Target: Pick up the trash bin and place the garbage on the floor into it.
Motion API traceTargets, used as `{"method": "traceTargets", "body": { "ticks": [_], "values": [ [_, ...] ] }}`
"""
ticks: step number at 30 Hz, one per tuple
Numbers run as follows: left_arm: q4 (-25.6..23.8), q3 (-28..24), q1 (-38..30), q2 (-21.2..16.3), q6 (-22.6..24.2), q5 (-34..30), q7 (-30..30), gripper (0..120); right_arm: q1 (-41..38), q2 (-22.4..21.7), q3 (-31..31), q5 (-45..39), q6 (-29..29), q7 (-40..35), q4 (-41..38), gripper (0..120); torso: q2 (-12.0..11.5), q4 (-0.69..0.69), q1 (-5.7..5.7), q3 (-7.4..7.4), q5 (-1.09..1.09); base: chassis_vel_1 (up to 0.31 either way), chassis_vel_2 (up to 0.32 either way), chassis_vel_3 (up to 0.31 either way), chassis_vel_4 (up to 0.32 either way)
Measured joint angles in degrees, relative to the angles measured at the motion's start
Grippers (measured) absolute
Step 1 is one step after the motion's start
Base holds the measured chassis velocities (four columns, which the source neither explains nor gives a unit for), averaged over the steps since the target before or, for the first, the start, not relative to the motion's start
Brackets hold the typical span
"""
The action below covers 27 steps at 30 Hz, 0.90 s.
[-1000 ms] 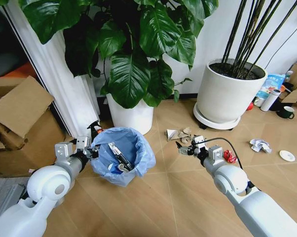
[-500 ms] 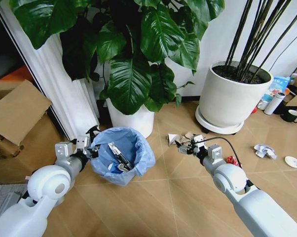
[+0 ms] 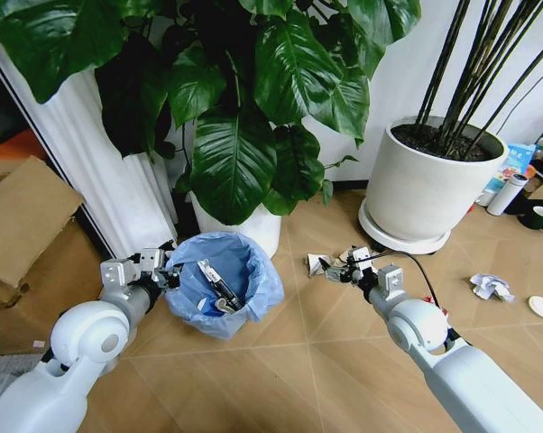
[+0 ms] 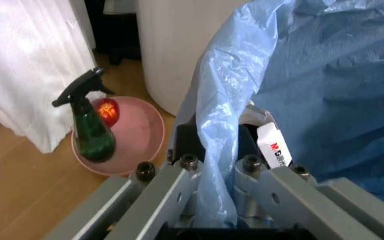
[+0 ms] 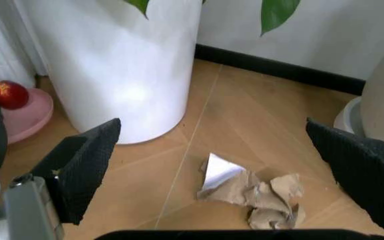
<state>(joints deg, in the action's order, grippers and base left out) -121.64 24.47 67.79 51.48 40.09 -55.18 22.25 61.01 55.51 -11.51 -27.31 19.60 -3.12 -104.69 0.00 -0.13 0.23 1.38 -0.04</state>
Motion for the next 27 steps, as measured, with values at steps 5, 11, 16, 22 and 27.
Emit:
{"method": "traceTargets", "body": {
  "ticks": [5, 11, 16, 22, 27],
  "values": [
    [0.15, -0.02, 0.0, 0.18, 0.0, 0.17, -0.11, 0, -0.05, 0.0, 0.08, 0.02, -0.03, 0.09, 0.12, 100, 0.0, 0.0, 0.0, 0.0, -0.01, -0.061, 0.084, 0.073, -0.059],
    [0.21, 0.01, 0.0, 0.16, -0.03, 0.26, -0.23, 0, -0.03, -0.01, 0.15, 0.06, -0.09, 0.07, 0.2, 100, 0.0, 0.01, -0.01, 0.0, -0.01, -0.055, 0.073, 0.066, -0.064],
    [0.03, 0.04, 0.18, 0.2, -0.08, 0.33, -0.23, 0, 0.04, 0.01, 0.16, 0.04, -0.04, -0.02, 0.28, 100, 0.0, 0.0, 0.0, 0.0, -0.01, -0.043, 0.038, 0.036, -0.04],
    [-0.52, 0.19, 0.72, 0.25, -0.09, 0.39, -0.21, 0, 0.7, 0.04, -0.36, 0.05, 0.74, -0.09, 0.06, 100, 0.0, 0.0, -0.01, -0.01, -0.01, 0.0, 0.0, 0.0, 0.0],
    [-0.87, 0.21, 0.94, 0.26, -0.09, 0.42, -0.09, 0, 1.27, 0.04, -0.71, 0.03, 1.01, -0.09, -0.42, 100, 0.0, 0.01, -0.01, -0.01, -0.01, 0.0, 0.0, 0.0, 0.0]
  ]
}}
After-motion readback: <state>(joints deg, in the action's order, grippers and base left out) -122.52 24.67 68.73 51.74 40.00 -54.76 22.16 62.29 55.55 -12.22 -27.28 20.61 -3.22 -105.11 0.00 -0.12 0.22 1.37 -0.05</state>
